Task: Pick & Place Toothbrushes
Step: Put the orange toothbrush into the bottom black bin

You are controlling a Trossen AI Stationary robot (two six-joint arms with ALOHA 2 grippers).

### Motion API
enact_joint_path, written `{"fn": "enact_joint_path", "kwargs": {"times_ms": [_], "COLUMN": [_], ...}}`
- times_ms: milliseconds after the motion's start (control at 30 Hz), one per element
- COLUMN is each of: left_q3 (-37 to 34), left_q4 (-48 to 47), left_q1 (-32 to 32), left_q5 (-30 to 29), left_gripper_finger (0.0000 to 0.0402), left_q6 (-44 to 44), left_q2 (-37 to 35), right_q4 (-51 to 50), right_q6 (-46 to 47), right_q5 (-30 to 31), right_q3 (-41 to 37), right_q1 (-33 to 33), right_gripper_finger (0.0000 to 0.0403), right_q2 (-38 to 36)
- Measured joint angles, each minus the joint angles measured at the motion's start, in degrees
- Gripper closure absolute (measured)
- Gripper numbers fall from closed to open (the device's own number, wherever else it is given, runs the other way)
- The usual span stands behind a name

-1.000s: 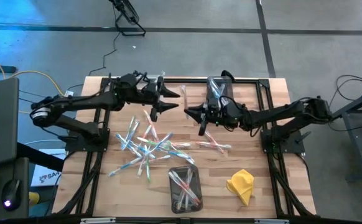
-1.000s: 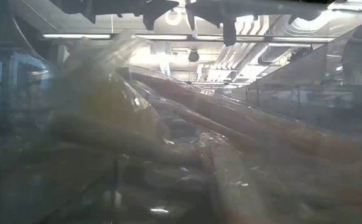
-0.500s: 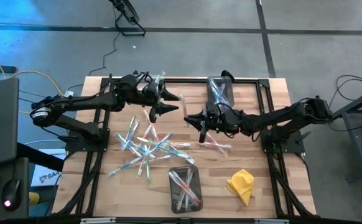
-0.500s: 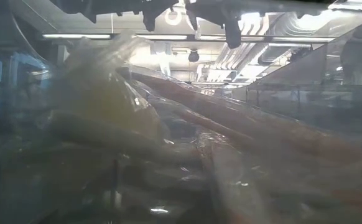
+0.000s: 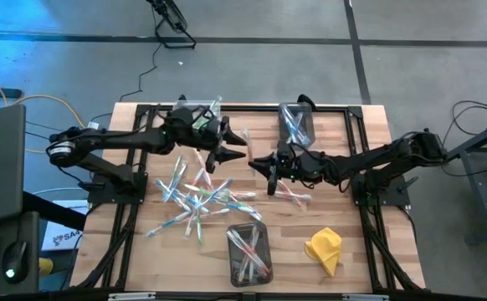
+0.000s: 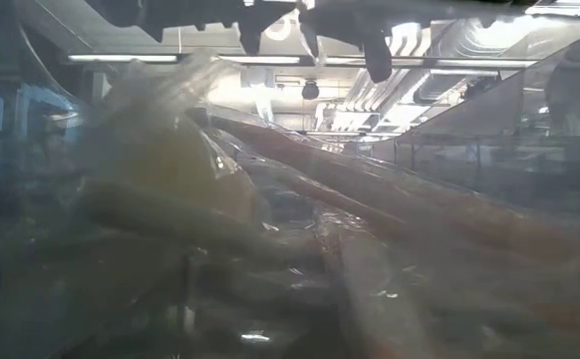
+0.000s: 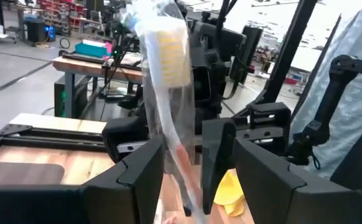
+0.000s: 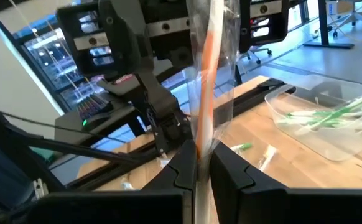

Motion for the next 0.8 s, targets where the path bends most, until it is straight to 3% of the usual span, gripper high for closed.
{"fn": "enact_joint_path", "kwargs": {"times_ms": [400, 600, 800], "left_q3": [-0.04, -0.04, -0.04], "left_q4": [1.96, 1.79, 1.81], "left_q1": [0.09, 0.09, 0.09], "left_q5": [-2.84, -2.67, -1.85], "left_gripper_finger": [0.0215, 0.0215, 0.0215], "left_q6": [-0.17, -0.29, -0.42], "left_q2": [0.14, 0.12, 0.07], "right_q4": [-0.57, -0.51, 1.09], "right_q6": [-1.31, -4.44, -6.40], "right_q5": [1.30, 12.24, 13.87], "right_q3": [0.07, 0.07, 0.06], "right_q1": [0.92, 2.53, 4.15], "right_gripper_finger": [0.0386, 0.0386, 0.0386], "right_q2": [0.00, 0.00, -0.74]}}
